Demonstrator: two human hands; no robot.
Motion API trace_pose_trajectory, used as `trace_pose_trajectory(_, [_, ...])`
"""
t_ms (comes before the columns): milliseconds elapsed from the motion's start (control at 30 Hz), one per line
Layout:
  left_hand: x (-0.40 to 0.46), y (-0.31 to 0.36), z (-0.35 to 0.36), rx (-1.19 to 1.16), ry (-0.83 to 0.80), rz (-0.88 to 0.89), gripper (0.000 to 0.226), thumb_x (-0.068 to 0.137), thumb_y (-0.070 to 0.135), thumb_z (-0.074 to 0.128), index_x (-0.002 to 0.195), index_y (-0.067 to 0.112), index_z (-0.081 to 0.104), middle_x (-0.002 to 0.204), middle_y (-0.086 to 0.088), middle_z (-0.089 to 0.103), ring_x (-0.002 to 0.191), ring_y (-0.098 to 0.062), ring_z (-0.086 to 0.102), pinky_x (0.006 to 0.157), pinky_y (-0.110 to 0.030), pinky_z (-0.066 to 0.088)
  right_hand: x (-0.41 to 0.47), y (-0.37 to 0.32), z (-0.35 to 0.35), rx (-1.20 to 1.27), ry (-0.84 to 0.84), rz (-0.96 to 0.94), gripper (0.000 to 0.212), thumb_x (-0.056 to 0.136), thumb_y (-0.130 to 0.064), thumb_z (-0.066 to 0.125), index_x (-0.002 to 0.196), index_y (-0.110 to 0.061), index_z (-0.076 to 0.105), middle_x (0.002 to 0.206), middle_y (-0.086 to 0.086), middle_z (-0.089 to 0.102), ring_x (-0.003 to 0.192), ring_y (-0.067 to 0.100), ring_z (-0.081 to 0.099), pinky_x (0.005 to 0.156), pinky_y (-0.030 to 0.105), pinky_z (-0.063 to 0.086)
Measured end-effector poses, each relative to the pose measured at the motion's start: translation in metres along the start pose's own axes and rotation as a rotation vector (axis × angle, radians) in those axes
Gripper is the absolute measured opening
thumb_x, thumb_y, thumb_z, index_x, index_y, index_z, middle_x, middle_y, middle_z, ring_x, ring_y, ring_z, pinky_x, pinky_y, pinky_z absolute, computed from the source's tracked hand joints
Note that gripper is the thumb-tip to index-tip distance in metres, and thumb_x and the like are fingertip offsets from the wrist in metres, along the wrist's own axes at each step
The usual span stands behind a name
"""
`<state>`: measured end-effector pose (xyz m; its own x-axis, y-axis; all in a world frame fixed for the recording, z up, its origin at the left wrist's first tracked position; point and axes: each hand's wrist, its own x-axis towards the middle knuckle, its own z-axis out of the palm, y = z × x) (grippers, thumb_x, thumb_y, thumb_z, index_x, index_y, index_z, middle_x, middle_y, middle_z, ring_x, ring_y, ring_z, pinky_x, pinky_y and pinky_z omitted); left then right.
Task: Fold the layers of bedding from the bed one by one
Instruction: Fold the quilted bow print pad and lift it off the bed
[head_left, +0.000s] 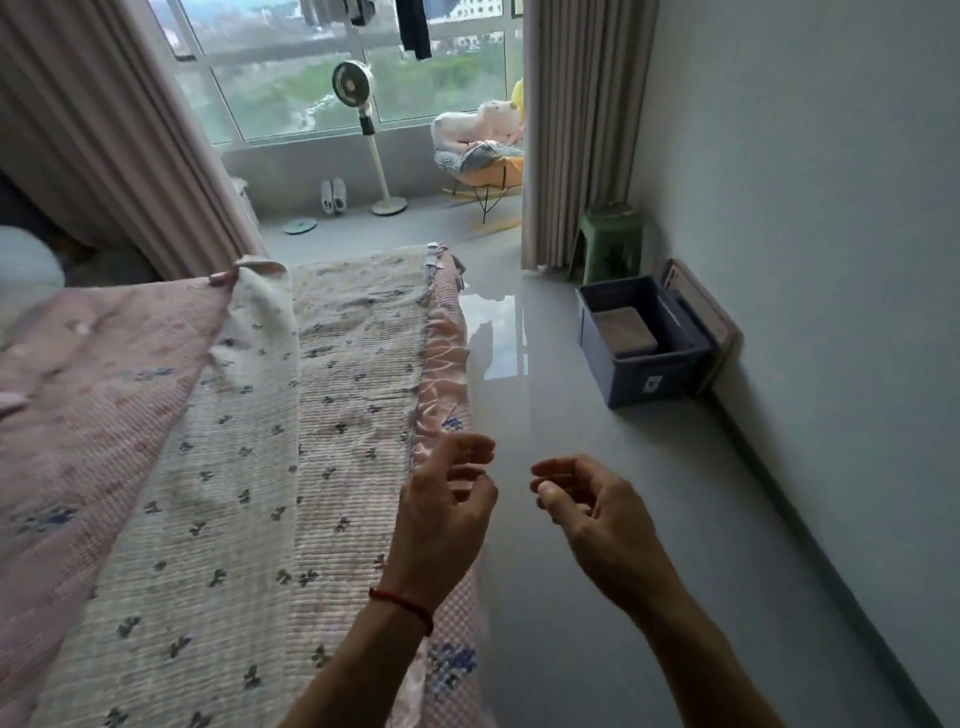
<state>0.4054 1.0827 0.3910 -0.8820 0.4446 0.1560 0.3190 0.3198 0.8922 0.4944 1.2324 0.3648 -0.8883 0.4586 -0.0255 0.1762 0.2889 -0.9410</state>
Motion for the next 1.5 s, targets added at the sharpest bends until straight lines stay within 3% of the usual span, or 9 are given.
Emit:
trace_pose_trajectory(167, [0.049,0.011,0.018,-0.153,0.120,-0.163,0.023,0.086,0.013,0.067,0.107,0.022,0.068,0.103,0.002,0.075,0.099,-0.011,0.071,0.084,-0.036,0.060,0.075,0.004,-0.053,0.002,-0.054,-0.050,0.016,0.099,-0.027,0.063,0.115,-0.028,0.065,0.112,-0.011,0.071,0.100,0.004,0.068,0.090,0.027,0.059])
trace_pose_trajectory(400, [0.168,-0.026,0.041,-0.049,0.307,-0.161,0.029,0.088,0.009,0.071,0.110,0.027,0.067,0.106,0.011,0.072,0.095,-0.004,0.069,0.083,-0.029,0.059,0.211,0.009,-0.052,-0.126,-0.300,-0.129,0.023,0.099,-0.027,0.064,0.121,-0.028,0.062,0.114,-0.023,0.062,0.102,0.000,0.065,0.079,0.012,0.055])
trace_pose_trajectory(600, [0.358,-0.051,0.081,-0.093,0.319,-0.133,0.032,0.085,0.010,0.068,0.114,0.023,0.064,0.107,0.008,0.070,0.095,-0.002,0.067,0.083,-0.025,0.058,0.394,0.009,-0.092,-0.243,-0.249,-0.131,0.021,0.100,-0.025,0.063,0.120,-0.028,0.064,0.111,-0.017,0.067,0.099,-0.002,0.066,0.077,0.011,0.053])
trace_pose_trajectory(800, [0.522,-0.080,0.106,-0.021,0.273,-0.200,0.034,0.089,0.010,0.067,0.120,0.022,0.061,0.112,0.007,0.067,0.099,-0.009,0.066,0.080,-0.023,0.057,0.563,0.024,-0.083,-0.180,-0.285,-0.077,0.017,0.099,-0.021,0.064,0.115,-0.027,0.066,0.108,-0.011,0.070,0.097,0.004,0.069,0.087,0.026,0.060])
trace_pose_trajectory(933, [0.619,-0.112,0.112,0.081,0.289,-0.266,0.033,0.088,0.014,0.068,0.119,0.022,0.062,0.110,0.010,0.067,0.098,-0.008,0.066,0.081,-0.024,0.056,0.683,0.040,-0.062,-0.163,-0.377,-0.074,0.017,0.099,-0.021,0.064,0.110,-0.033,0.065,0.104,-0.012,0.071,0.094,0.004,0.069,0.084,0.025,0.060])
trace_pose_trajectory(1100, [0.758,-0.150,0.132,0.199,0.363,-0.383,0.030,0.088,0.017,0.069,0.116,0.025,0.061,0.105,0.011,0.067,0.090,0.001,0.064,0.071,-0.007,0.047,0.855,0.050,-0.068,-0.124,-0.502,-0.071,0.017,0.097,-0.019,0.065,0.102,-0.035,0.068,0.093,-0.008,0.075,0.088,0.006,0.071,0.081,0.031,0.061])
trace_pose_trajectory(1267, [0.860,-0.154,0.136,0.167,0.385,-0.470,0.028,0.088,0.020,0.071,0.113,0.030,0.062,0.105,0.012,0.070,0.092,0.000,0.067,0.080,-0.016,0.054,0.998,0.029,-0.070,-0.175,-0.602,-0.091,0.013,0.097,-0.020,0.065,0.105,-0.028,0.071,0.094,-0.007,0.075,0.087,0.007,0.072,0.080,0.028,0.060])
trace_pose_trajectory(1400, [0.951,-0.174,0.127,0.010,0.566,-0.496,0.030,0.087,0.009,0.071,0.109,0.029,0.065,0.104,0.008,0.072,0.093,-0.001,0.068,0.084,-0.029,0.058,1.122,0.010,-0.044,-0.173,-0.647,-0.204,0.016,0.097,-0.018,0.065,0.109,-0.025,0.072,0.100,-0.011,0.075,0.090,0.006,0.071,0.081,0.027,0.060])
trace_pose_trajectory(1500, [1.029,-0.204,0.119,-0.096,0.698,-0.467,0.027,0.090,0.011,0.070,0.111,0.027,0.065,0.106,0.008,0.072,0.097,-0.003,0.067,0.082,-0.029,0.058,1.208,0.010,-0.009,-0.196,-0.679,-0.263,0.017,0.097,-0.018,0.065,0.111,-0.023,0.073,0.102,-0.013,0.074,0.091,0.004,0.070,0.081,0.027,0.060])
